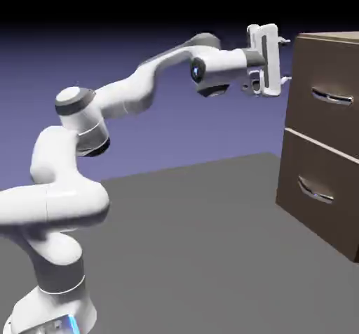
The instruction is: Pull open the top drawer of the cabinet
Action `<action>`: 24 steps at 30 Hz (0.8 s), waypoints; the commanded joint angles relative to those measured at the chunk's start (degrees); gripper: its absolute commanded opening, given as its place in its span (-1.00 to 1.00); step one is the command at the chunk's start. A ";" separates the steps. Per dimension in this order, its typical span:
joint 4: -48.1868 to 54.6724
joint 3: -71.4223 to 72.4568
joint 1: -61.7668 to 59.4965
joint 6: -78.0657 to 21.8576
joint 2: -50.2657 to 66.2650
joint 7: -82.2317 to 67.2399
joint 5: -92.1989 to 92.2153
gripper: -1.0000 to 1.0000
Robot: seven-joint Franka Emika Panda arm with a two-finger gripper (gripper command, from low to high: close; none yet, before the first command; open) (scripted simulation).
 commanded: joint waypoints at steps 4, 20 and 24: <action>3.89 4.72 -6.57 -1.33 -2.87 1.25 9.05 0.00; 5.90 4.81 -8.04 -0.84 -3.22 2.13 8.86 -1.00; -2.41 3.55 -2.23 -3.34 -3.29 0.37 9.39 -1.00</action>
